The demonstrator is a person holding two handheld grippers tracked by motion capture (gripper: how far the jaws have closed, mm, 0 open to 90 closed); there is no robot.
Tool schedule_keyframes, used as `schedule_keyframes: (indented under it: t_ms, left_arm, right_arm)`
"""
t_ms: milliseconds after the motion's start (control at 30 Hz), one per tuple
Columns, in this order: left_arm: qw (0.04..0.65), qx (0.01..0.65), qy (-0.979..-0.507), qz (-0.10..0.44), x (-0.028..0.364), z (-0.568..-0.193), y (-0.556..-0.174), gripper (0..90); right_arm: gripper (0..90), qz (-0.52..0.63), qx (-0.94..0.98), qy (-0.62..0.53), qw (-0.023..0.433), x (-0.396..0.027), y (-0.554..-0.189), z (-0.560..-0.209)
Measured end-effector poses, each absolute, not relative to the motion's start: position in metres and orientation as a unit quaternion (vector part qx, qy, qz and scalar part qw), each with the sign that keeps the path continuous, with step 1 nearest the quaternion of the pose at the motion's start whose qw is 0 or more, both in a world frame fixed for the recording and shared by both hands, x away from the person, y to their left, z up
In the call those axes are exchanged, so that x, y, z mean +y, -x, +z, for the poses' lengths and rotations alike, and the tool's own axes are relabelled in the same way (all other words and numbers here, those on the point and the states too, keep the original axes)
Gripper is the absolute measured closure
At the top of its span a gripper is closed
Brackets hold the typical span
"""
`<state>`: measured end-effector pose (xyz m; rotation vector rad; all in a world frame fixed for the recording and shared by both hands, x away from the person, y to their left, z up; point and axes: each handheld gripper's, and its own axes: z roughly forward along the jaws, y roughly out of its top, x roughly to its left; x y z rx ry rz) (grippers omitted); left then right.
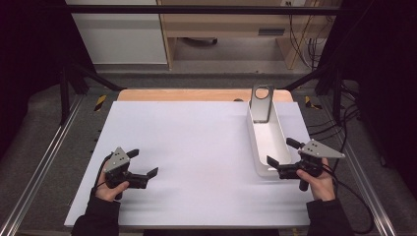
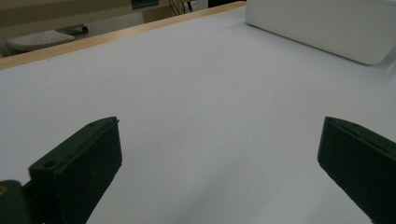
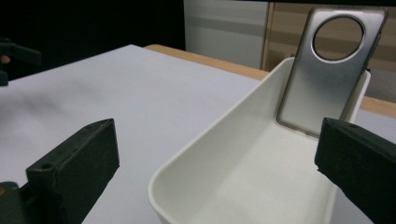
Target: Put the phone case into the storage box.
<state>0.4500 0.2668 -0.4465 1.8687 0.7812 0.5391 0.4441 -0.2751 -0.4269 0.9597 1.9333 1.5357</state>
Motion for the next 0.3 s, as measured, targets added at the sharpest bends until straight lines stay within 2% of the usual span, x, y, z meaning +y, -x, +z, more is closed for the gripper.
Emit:
schedule_keyframes:
  t_ms: [300]
  left_arm:
    - [0.503, 0.319, -0.771, 0.224, 0.267, -0.445, -0.449, 0.0]
  right_arm:
    - [0.3, 0.554, 0.707, -0.366, 0.246, -0.288, -0.437, -0.438]
